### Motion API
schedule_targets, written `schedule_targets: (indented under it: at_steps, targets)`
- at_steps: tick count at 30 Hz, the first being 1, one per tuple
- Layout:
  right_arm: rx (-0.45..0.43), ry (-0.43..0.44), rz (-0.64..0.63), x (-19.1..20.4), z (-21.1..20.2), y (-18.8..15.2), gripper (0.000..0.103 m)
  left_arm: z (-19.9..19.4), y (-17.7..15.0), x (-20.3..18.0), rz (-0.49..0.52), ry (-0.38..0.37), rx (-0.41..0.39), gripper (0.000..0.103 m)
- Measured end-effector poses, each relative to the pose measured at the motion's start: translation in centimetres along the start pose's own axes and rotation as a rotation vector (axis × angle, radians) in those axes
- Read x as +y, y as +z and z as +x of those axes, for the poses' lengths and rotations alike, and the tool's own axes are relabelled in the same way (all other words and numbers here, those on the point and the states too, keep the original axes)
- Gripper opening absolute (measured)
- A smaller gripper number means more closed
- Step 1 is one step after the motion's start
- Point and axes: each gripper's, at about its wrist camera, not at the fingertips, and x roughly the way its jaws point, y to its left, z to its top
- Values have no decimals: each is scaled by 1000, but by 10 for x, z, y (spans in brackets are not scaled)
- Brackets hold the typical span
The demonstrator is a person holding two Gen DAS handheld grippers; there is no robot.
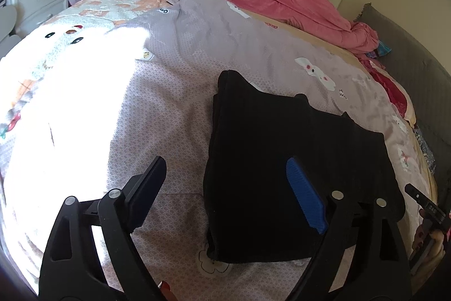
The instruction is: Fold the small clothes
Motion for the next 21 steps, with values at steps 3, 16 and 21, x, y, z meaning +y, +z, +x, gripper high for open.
schedule_targets:
  at_steps: [3, 16, 21]
  targets:
    - [8, 7, 15, -2, -1, -4, 78, -1, -5, 4, -23, -27, 14, 80]
    - [28, 36, 45, -6, -7, -19, 78, -2, -29, 17, -112, -108, 61, 80]
    - [46, 46, 60, -8, -5, -24, 78, 2, -32, 16, -123, -125, 67, 80]
